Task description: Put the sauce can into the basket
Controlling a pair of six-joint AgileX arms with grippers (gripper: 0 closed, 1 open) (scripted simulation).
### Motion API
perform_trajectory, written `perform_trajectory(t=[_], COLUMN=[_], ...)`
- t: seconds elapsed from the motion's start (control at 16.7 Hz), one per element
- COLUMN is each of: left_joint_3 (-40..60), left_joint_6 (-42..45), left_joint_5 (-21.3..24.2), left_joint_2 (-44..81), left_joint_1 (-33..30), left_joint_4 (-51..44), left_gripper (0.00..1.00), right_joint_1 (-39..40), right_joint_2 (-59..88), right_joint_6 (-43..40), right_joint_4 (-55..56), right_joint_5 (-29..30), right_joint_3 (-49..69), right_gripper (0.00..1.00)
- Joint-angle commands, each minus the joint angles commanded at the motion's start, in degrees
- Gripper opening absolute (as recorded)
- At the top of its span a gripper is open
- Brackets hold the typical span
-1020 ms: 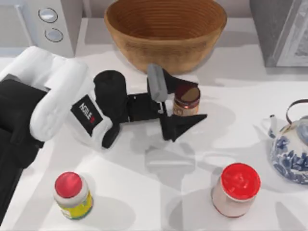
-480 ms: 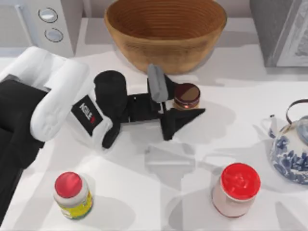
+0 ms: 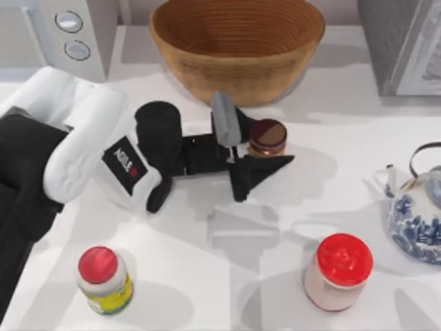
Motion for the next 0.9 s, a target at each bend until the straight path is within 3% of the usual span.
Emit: perform_trajectory(t=[0.36,0.9], left_joint_3=[-4.0,-33.0], left_joint_6=[0.2,1.0], left_joint_5=[1.6,7.0], left_joint_2=[-3.8,-29.8], left_joint_1=[1.3,7.6], left_joint_4=[0.2,1.6], left_gripper=[0.00,0.00], right_joint_1=[0.0,0.0], right_joint_2=[0.0,0.0], right_joint_6=[0.0,0.0], right_joint_4=[0.0,0.0], right_joint_5=[0.0,0.0], right_joint_3=[0.0,0.0], right_gripper=[1.00,1.00])
